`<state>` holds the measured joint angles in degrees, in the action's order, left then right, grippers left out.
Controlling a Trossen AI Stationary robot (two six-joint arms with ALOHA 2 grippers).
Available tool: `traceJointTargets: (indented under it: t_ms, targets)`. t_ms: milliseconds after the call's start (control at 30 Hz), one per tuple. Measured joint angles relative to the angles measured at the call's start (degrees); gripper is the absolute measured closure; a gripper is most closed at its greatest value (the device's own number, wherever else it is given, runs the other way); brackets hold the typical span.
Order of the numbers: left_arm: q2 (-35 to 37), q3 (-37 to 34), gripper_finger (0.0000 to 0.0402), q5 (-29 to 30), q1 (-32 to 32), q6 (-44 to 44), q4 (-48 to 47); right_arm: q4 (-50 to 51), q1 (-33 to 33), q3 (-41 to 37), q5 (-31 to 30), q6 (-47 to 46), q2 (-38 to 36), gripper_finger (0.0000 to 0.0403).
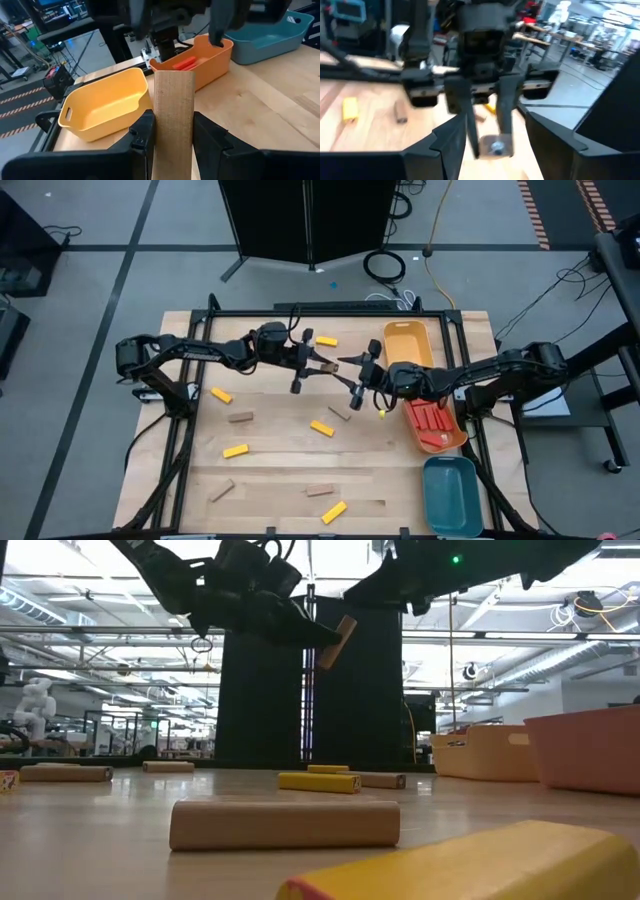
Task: Sort blocks
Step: Put the brown block into the blue bin
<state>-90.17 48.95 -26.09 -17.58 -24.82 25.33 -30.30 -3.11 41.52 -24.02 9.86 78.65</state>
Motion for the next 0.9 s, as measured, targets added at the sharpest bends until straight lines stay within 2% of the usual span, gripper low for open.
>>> traceJointTargets:
  t_ms: [100,333,467,700,900]
  targets:
    - [0.0,0.0,0.0313,0.0,0.3,0.0,1.0,1.3,0.5,0.0,1.9,1.0,0.0,0.0185]
    - [0.0,0.0,0.0313,-0.3,0.5,0.0,3.1,1.3,1.8,0.0,1.4,1.5,0.0,0.0110]
    - [0.0,0.0,0.0313,-0.5,0.6,0.3,4.6,1.3,2.6,0.0,1.5,1.5,0.0,0.0096]
    - [0.0,0.0,0.0313,-0.6,1.6,0.4,5.8,-0.3,3.0,0.0,2.1,1.4,0.0,0.0124]
    - [0.0,0.0,0.0313,-0.4,1.6,0.4,6.7,-0.6,3.0,0.0,3.4,1.5,0.0,0.0183]
